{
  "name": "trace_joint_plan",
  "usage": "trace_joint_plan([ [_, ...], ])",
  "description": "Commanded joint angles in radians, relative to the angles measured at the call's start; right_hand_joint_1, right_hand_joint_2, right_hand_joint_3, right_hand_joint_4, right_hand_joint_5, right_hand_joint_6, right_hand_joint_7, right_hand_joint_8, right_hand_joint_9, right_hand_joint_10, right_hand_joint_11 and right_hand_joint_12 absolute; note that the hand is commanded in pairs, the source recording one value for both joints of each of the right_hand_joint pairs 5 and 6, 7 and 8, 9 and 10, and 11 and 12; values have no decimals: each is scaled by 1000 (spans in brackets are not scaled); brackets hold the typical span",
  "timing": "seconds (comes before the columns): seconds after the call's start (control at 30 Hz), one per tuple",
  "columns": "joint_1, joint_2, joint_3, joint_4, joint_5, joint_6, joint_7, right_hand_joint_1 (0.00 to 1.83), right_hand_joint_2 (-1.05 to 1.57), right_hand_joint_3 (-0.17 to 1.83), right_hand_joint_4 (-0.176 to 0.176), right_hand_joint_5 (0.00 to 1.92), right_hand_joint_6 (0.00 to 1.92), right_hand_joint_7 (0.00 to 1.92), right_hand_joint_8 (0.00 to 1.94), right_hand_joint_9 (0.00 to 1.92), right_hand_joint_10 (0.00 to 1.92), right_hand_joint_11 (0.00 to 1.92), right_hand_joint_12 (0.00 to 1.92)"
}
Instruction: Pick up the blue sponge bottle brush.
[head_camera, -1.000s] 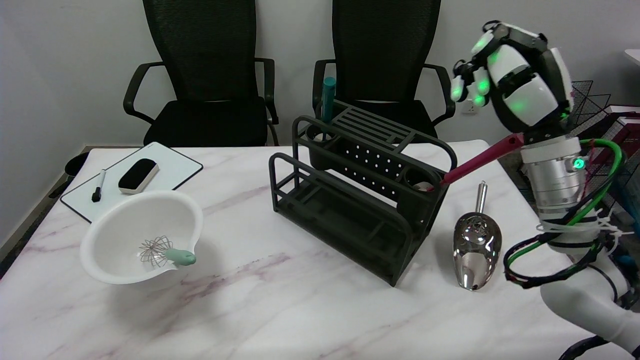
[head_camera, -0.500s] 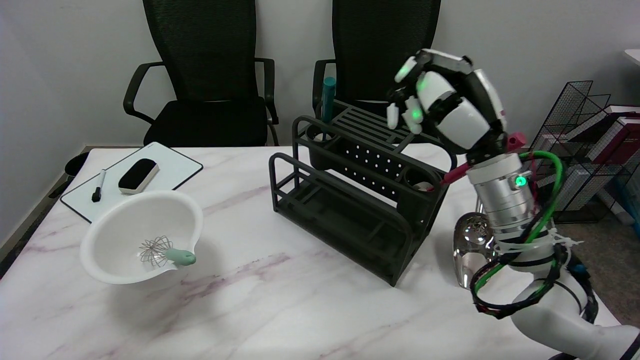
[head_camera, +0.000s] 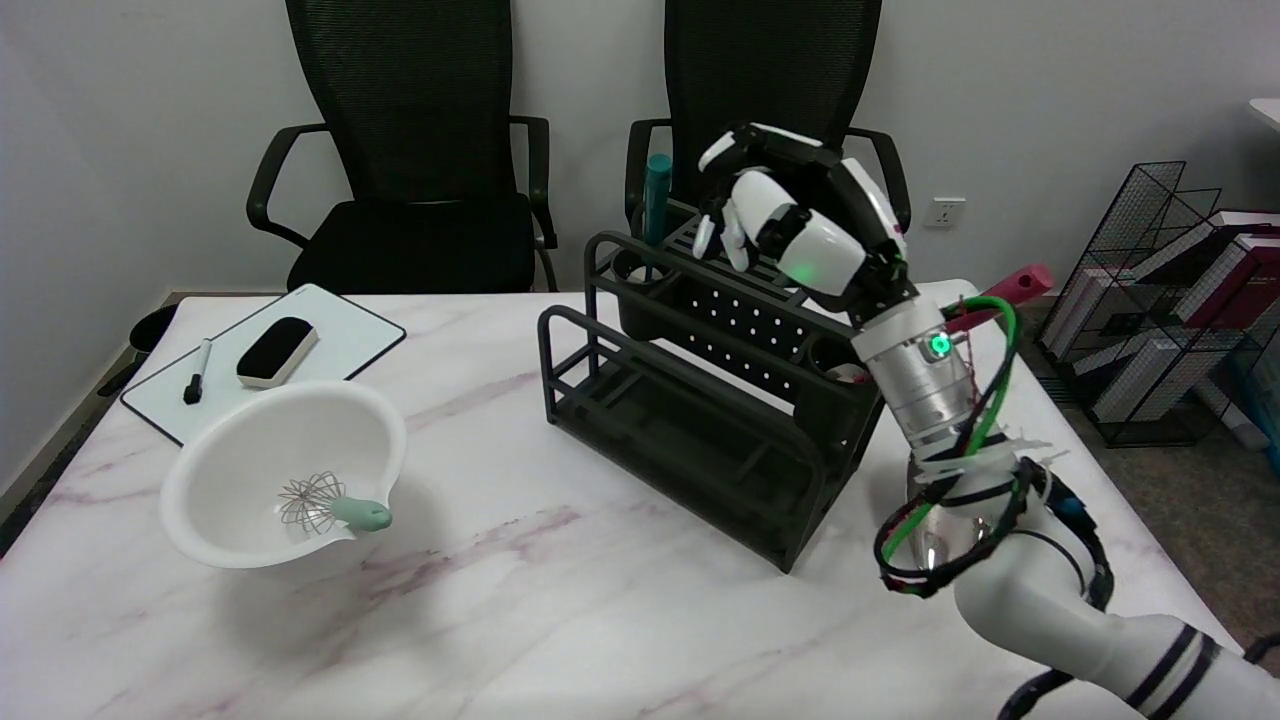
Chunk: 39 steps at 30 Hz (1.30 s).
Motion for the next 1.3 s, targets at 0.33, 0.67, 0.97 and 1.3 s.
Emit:
trace_joint_plan([
  [0.33,312,-48,-86,-308,99,-92,-23,1059,560,1176,0,739,739,1075,1075,739,739,696,696],
  [0.67,312,-59,-52,-346,99,-87,-23,1066,473,1189,0,620,620,885,885,635,635,642,642],
  [0.97,332,-59,-36,-347,99,-63,-29,1071,430,1231,0,624,624,668,668,566,566,650,650],
  [1.3,399,-57,-82,-371,91,-101,-31,1088,365,1219,0,594,594,592,592,473,473,638,638],
])
